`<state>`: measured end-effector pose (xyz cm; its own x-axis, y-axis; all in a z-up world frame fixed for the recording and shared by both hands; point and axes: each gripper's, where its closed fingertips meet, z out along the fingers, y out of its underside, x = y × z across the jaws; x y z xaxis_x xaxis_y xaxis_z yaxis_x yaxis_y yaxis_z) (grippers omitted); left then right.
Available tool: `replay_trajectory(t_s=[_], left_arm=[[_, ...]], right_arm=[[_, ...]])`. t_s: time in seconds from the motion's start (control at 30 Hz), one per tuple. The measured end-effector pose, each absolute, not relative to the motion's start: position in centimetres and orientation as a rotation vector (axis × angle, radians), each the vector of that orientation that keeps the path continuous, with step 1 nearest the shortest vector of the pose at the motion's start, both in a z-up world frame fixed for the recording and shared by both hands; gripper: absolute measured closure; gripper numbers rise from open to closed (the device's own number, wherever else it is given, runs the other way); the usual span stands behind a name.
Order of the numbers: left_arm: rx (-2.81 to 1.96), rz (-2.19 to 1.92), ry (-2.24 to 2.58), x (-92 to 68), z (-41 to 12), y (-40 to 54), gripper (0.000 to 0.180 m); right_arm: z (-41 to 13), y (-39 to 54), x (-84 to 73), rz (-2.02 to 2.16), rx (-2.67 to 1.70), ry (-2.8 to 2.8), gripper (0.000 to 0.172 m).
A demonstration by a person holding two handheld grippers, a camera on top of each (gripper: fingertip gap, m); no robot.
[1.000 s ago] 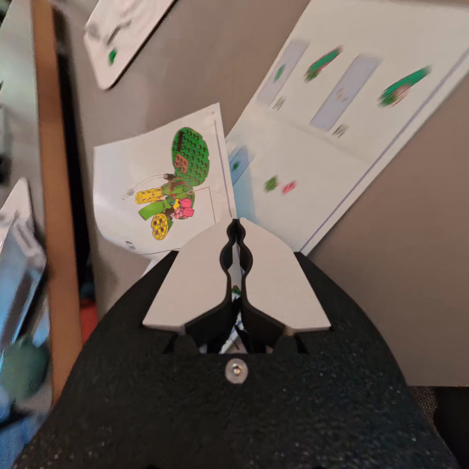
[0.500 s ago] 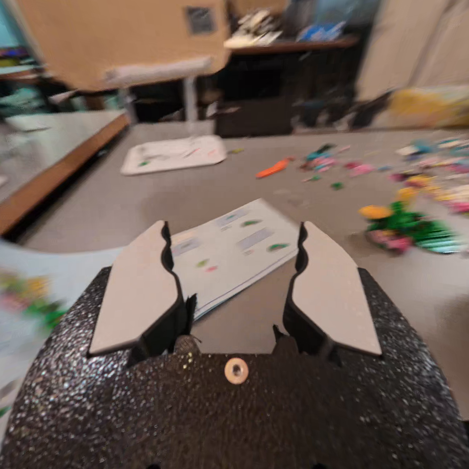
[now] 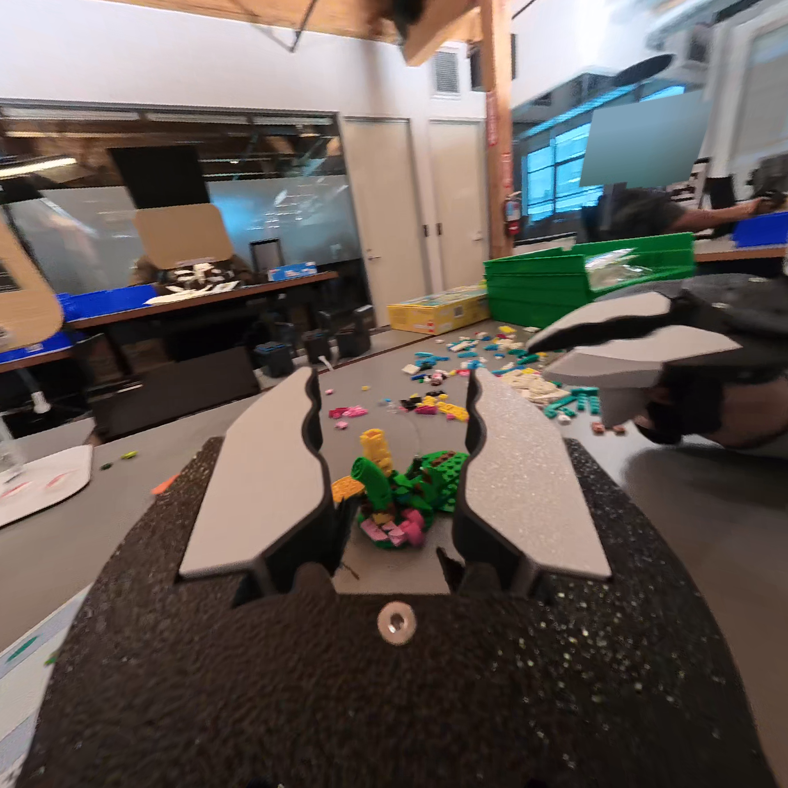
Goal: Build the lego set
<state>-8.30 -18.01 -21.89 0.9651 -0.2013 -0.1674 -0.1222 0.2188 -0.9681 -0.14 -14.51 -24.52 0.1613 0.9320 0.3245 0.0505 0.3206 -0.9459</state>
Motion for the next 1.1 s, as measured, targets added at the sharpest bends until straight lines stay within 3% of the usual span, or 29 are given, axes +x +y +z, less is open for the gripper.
replay_trajectory(t_s=[0.1,1.1], left_arm=[[-1.341,-0.180,0.370,-6.7,-22.2,-19.2,0.138],[-1.447,-0.190,0.538,-3.9,-24.5,-19.3,0.168]], right_arm=[[-24.9,-13.4,0.4,0.804,-1.097,-1.234,0.152],[-24.7,-12.6,1.0,0.738,-1.109,-1.195,0.158]])
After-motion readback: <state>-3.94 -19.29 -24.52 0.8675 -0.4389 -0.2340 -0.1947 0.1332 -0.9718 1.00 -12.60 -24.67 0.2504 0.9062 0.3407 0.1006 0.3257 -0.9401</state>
